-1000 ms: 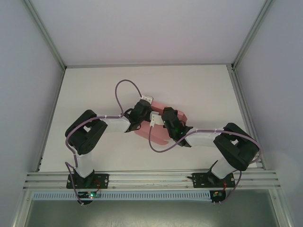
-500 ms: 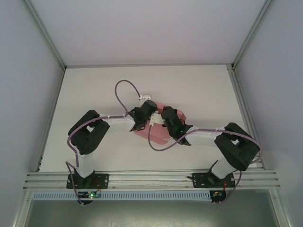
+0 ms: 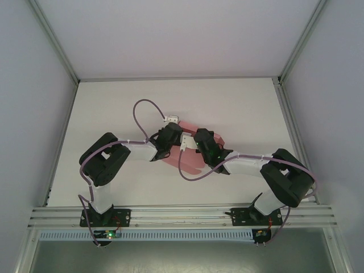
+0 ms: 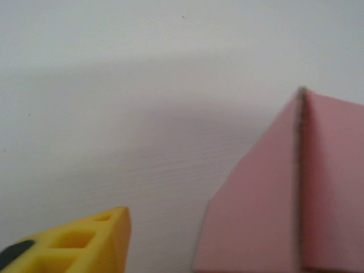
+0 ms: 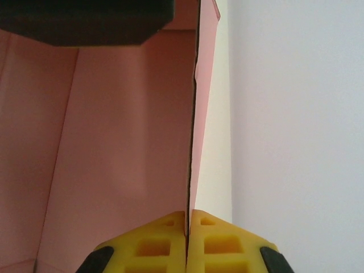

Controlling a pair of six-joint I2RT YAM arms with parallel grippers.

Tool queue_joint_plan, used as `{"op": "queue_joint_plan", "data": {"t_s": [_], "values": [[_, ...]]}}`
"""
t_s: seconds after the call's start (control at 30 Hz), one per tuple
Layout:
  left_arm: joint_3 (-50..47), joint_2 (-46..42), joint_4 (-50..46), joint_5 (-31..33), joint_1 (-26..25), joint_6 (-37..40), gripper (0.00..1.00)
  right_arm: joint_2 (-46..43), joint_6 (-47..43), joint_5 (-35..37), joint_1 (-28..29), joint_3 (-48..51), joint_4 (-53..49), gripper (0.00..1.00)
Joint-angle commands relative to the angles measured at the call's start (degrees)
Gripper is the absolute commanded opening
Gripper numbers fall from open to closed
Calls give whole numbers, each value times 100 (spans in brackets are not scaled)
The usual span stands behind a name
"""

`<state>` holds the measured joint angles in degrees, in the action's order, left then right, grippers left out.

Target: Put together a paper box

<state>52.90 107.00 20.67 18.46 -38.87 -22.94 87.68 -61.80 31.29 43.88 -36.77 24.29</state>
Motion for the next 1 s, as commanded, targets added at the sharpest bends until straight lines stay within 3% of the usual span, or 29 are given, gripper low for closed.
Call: {"op": "queue_joint_plan", "data": {"t_s": [0.0,0.1,0.5,0.7,0.9,0.97], "values": [[-329,-175,-257,236,460,335,56,-59,98,386,-38,101,-953,0],[-435,-485,-247,-13,468,464,62,-28,76,384,-37,77,-930,0],[-284,-557,-230,-902,459,570,64,25,188,200,-64,-51,-980,0],[-62,-418,-333,-838,454,652,43,89,192,111,-57,-127,-822,0],[-159,-371,-134,-630,430,700,3,14,282,73,98,-302,-879,0],[-215,-378,-15,-516,435,677,0,-132,579,9,134,-423,-950,26]]}}
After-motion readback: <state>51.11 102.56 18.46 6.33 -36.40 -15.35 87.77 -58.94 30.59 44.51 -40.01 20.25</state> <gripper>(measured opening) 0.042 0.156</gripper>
